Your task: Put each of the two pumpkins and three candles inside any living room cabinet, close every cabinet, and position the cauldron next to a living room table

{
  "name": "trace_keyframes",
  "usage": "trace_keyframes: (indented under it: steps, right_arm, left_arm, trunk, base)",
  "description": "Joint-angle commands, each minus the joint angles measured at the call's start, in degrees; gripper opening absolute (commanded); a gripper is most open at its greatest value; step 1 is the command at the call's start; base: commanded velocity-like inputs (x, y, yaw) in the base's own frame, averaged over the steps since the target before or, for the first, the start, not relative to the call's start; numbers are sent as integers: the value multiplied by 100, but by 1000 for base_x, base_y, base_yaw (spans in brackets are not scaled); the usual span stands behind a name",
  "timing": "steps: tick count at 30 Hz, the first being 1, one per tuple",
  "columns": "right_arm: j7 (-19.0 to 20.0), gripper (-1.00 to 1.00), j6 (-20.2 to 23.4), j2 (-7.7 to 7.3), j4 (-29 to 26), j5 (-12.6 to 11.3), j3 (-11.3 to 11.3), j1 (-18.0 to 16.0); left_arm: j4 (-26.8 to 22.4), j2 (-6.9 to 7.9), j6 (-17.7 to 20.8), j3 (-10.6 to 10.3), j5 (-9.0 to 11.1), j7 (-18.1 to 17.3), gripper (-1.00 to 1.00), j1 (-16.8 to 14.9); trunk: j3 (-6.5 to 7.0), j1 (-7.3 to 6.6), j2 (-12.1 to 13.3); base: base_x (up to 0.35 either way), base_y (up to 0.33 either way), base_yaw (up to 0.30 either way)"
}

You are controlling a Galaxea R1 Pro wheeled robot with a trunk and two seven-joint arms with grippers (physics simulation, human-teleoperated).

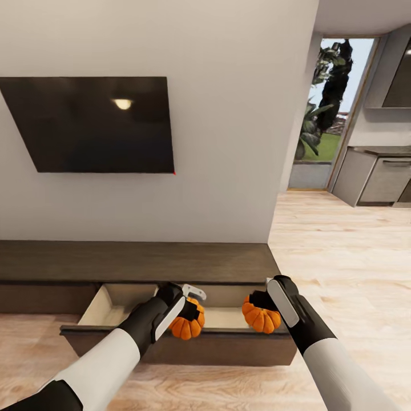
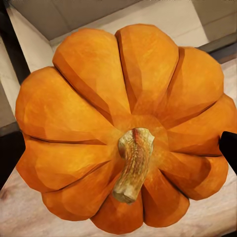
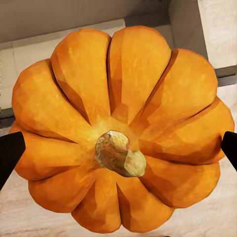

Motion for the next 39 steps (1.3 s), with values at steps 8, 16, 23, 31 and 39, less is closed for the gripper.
trace_keyframes:
  steps: [8,16,23,31,39]
  right_arm:
    - [-32,-100,9,-4,-8,-54,23,-5]
    - [-23,-100,9,-4,-8,-54,27,-5]
    - [-17,-100,9,3,-8,-54,32,-5]
    - [-8,-100,9,2,-8,-54,34,-5]
    - [-4,-100,9,-3,-8,-60,28,-5]
  left_arm:
    - [4,2,17,-17,47,47,-100,-5]
    - [7,2,17,-17,36,48,-100,-5]
    - [7,2,17,-17,31,48,-100,-5]
    - [7,2,17,-17,29,48,-100,-5]
    - [7,2,17,-17,28,48,-100,-5]
  trunk:
    - [-6,0,-3]
    - [-6,0,-3]
    - [-6,0,-3]
    - [-5,0,-3]
    - [12,0,-3]
  base:
    - [162,0,-2]
    - [96,-16,0]
    - [62,-25,0]
    - [56,-9,-7]
    - [61,0,-110]
